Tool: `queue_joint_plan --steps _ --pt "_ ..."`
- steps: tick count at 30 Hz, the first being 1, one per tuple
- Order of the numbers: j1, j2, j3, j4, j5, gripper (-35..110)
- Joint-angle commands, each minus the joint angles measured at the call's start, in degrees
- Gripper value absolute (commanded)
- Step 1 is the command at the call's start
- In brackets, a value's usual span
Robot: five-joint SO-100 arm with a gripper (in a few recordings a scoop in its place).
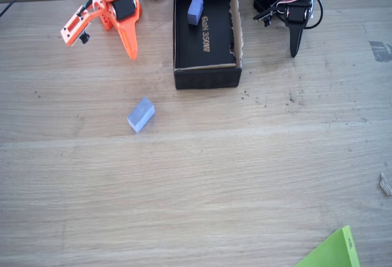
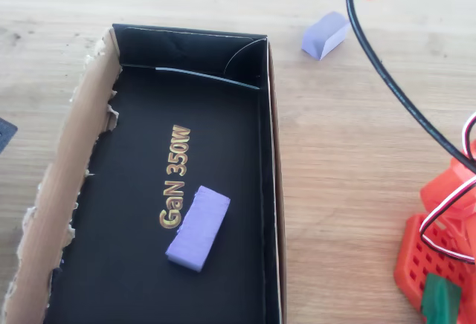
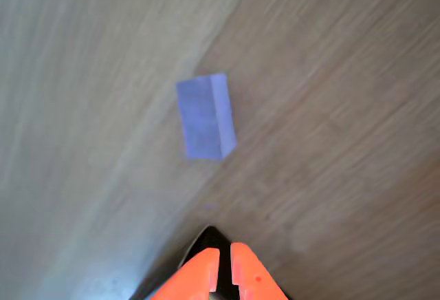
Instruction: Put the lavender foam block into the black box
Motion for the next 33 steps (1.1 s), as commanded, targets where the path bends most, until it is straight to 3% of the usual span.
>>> queue_joint_plan --steps 1,8,33 --pt "2.72 -3.60 -5.80 3.16 3.34 0" --pt "4.57 -11.69 -13.45 9.14 4.48 0" --pt "6.06 -16.61 -19.86 5.71 5.19 0"
